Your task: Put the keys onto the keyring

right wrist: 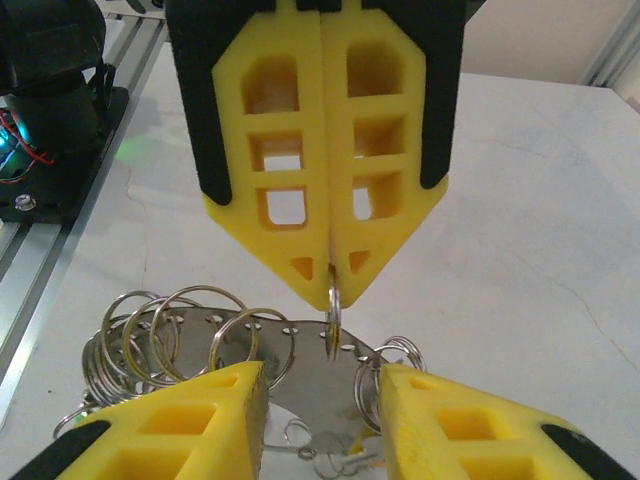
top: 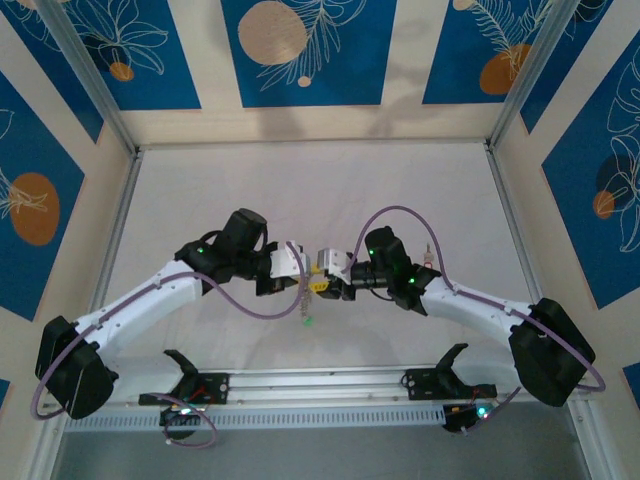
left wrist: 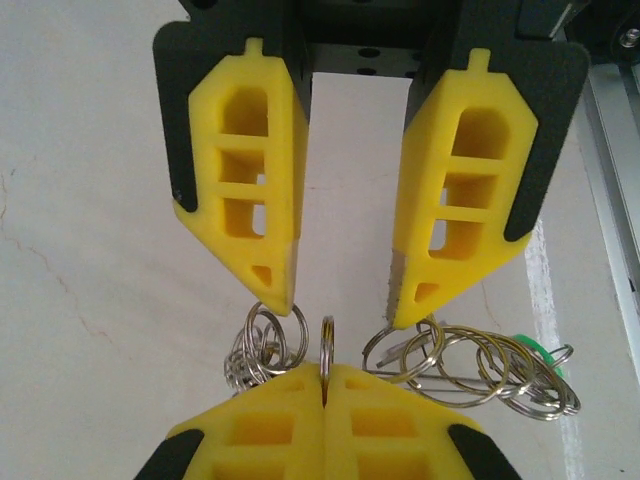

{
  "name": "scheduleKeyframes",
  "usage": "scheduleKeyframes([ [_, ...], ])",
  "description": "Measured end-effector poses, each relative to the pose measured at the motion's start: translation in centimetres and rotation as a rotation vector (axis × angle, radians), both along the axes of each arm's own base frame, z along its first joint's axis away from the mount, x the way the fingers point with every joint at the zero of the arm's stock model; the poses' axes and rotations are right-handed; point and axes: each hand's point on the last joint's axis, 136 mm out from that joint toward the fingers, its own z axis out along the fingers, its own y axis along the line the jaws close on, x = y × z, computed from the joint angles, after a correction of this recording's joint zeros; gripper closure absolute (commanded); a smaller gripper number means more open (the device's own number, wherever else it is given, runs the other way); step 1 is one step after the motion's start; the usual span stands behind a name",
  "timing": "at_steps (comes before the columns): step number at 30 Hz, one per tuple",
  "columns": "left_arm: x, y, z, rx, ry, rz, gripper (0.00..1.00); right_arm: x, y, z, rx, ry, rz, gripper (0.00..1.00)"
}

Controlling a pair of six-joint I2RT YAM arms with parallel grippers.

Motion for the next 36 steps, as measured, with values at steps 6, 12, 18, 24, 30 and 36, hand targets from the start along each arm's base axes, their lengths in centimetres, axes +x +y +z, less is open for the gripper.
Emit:
scheduleKeyframes([
  [6,0.0,0.0,-0.2,0.005,-0.002,-0.006,1.0,0.0,0.4,-0.3,-0.005,0.005,0.008,0.7],
  [12,-0.1,-0.2,-0.4,0.014,-0.009,-0.017,1.0,0.2,1.1,-0.4,-0.005,0.004,0.013,0.84],
  [18,0.1,-0.1,-0.3,0.018,-0.015,-0.005,0.85,0.4,1.3,-0.1,0.001,0.003,0.007,1.0],
  [24,0.1,0.0,1.0,-0.013,-0.043,0.006,0.81,0.1,1.2,-0.2,0.05,-0.01,0.001,1.0],
  [30,-0.7,0.6,2.4,-0.062,-0.112,-0.003,0.79,-0.7,-0.1,-0.1,0.135,-0.006,-0.002,1.0],
  [36,-1.0,0.2,2.6,-0.088,-0.108,-0.024,0.76,-0.7,-0.2,1.2,0.198,-0.014,0.009,1.0],
])
